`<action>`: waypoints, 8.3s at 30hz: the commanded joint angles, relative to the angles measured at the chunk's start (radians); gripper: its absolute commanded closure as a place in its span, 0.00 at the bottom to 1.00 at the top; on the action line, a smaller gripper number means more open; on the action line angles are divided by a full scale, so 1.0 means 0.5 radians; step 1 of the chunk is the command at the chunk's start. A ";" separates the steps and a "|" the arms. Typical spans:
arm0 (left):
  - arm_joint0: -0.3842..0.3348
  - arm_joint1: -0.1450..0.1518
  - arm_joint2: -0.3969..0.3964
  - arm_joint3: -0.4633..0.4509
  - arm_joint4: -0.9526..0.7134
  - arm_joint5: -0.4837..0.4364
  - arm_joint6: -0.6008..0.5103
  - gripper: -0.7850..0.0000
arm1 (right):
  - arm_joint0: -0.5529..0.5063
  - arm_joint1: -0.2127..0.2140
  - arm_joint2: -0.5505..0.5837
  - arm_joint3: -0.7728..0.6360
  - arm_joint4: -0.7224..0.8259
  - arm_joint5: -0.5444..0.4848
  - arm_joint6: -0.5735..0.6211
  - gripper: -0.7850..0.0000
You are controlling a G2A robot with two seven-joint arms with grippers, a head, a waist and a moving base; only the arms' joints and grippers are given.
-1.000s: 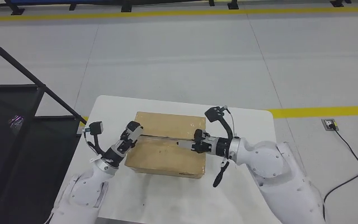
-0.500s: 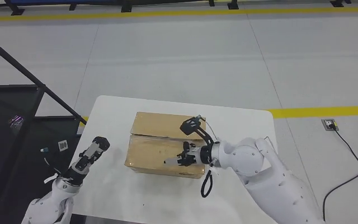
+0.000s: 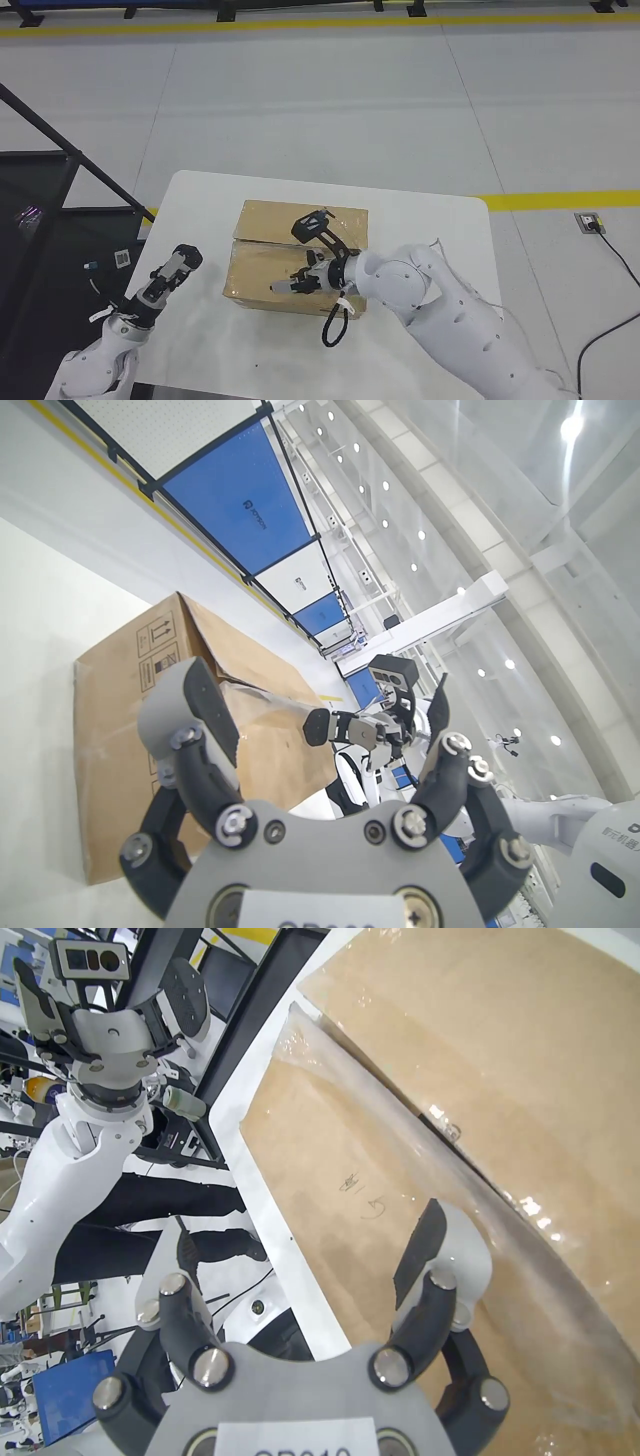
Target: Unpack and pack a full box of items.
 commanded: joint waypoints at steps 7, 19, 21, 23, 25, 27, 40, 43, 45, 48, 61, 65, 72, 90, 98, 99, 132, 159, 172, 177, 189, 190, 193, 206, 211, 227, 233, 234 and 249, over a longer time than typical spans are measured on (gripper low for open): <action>0.007 0.004 0.023 -0.007 -0.013 -0.004 -0.013 0.00 | -0.017 -0.013 0.041 -0.020 -0.031 0.034 -0.162 0.00; -0.016 0.005 0.090 -0.069 0.049 0.020 0.007 0.00 | -0.014 -0.026 0.155 0.032 0.042 0.133 -0.264 0.00; -0.025 0.005 0.105 -0.075 0.061 0.026 0.009 0.00 | -0.025 -0.021 0.187 0.035 0.024 0.151 -0.277 0.00; -0.033 0.004 0.119 -0.081 0.067 0.029 0.010 0.00 | -0.036 -0.016 0.209 0.030 -0.012 0.167 -0.290 0.00; -0.041 0.004 0.129 -0.084 0.073 0.034 0.014 0.00 | -0.053 -0.012 0.237 0.014 -0.012 0.150 -0.309 0.00; -0.048 0.005 0.137 -0.088 0.079 0.043 0.016 0.00 | -0.074 -0.007 0.270 0.004 -0.014 0.150 -0.331 0.00; -0.090 0.008 0.190 -0.092 0.112 0.063 0.018 0.00 | -0.246 0.074 0.669 -0.076 0.038 0.144 -0.264 0.00; -0.098 0.009 0.199 -0.092 0.116 0.062 0.018 0.00 | -0.255 0.089 0.717 -0.053 0.079 0.066 -0.167 0.00; -0.101 0.009 0.204 -0.091 0.112 0.063 0.019 0.00 | -0.242 0.096 0.737 -0.002 0.112 -0.051 -0.113 0.00; -0.105 0.011 0.209 -0.090 0.113 0.062 0.018 0.00 | -0.201 0.104 0.738 0.111 0.146 -0.249 -0.036 0.00; -0.049 0.022 0.177 -0.147 0.115 0.053 0.041 0.00 | -0.156 0.101 0.765 0.254 0.258 -0.292 -0.112 0.00; -0.029 0.026 0.166 -0.188 0.120 0.058 0.045 0.00 | -0.151 0.116 0.667 0.160 -0.234 -0.575 -0.267 0.00; -0.008 0.031 0.156 -0.228 0.134 0.068 0.057 0.00 | -0.101 0.145 0.587 0.173 -0.799 -0.901 -0.345 0.00; -0.012 0.037 0.159 -0.217 0.124 0.080 0.085 0.00 | 0.032 0.135 0.438 0.325 -0.744 -1.108 -0.198 1.00; -0.003 0.043 0.146 -0.203 0.116 0.056 0.076 0.00 | 0.023 0.135 0.438 0.257 -0.651 -1.048 -0.204 1.00; -0.002 0.044 0.145 -0.202 0.111 0.054 0.074 0.00 | 0.014 0.136 0.448 0.233 -0.622 -1.008 -0.197 1.00; -0.563 0.023 0.530 0.400 -0.210 0.115 -0.397 0.00 | -0.130 0.148 0.433 -0.215 -0.179 -0.108 0.356 1.00; -0.639 0.007 0.624 0.474 -0.166 0.134 -0.321 0.00 | -0.140 0.175 0.537 -0.240 -0.349 0.137 0.251 0.00; -0.644 0.004 0.641 0.473 -0.173 0.138 -0.307 0.00 | -0.106 0.174 0.353 -0.365 -0.372 -0.373 0.387 0.27; -0.633 0.007 0.631 0.454 -0.182 0.132 -0.306 0.00 | 0.045 0.125 0.151 -0.160 -0.338 -0.416 0.471 0.76; -0.615 0.012 0.615 0.414 -0.191 0.142 -0.305 0.00 | 0.212 0.045 0.001 0.112 -0.276 -0.404 0.283 0.74; -0.616 0.012 0.616 0.412 -0.192 0.144 -0.305 0.00 | 0.212 0.041 0.002 0.118 -0.272 -0.390 0.250 0.75; -0.616 0.012 0.618 0.410 -0.190 0.145 -0.306 0.00 | 0.216 0.033 0.019 0.163 -0.270 -0.304 0.187 0.76; -0.615 0.014 0.613 0.409 -0.198 0.146 -0.299 0.00 | 0.222 0.008 0.062 0.270 -0.257 -0.099 0.080 0.78; -0.616 0.015 0.612 0.409 -0.198 0.138 -0.299 0.00 | 0.220 -0.004 0.085 0.339 -0.190 0.002 0.084 0.75; -0.513 0.043 0.439 0.354 -0.169 0.044 -0.159 0.00 | 0.203 -0.020 0.141 0.350 -0.130 0.010 -0.072 1.00; -0.344 0.083 0.183 0.290 -0.129 0.013 -0.020 0.00 | 0.168 -0.022 0.146 0.323 -0.124 0.018 -0.137 1.00; -0.322 0.089 0.146 0.298 -0.078 0.018 0.010 0.00 | 0.154 -0.025 0.159 0.308 -0.091 0.027 -0.171 1.00; -0.282 0.063 0.341 0.403 -0.208 -0.004 -0.156 0.00 | 0.047 -0.055 0.287 0.321 0.564 0.049 -0.199 1.00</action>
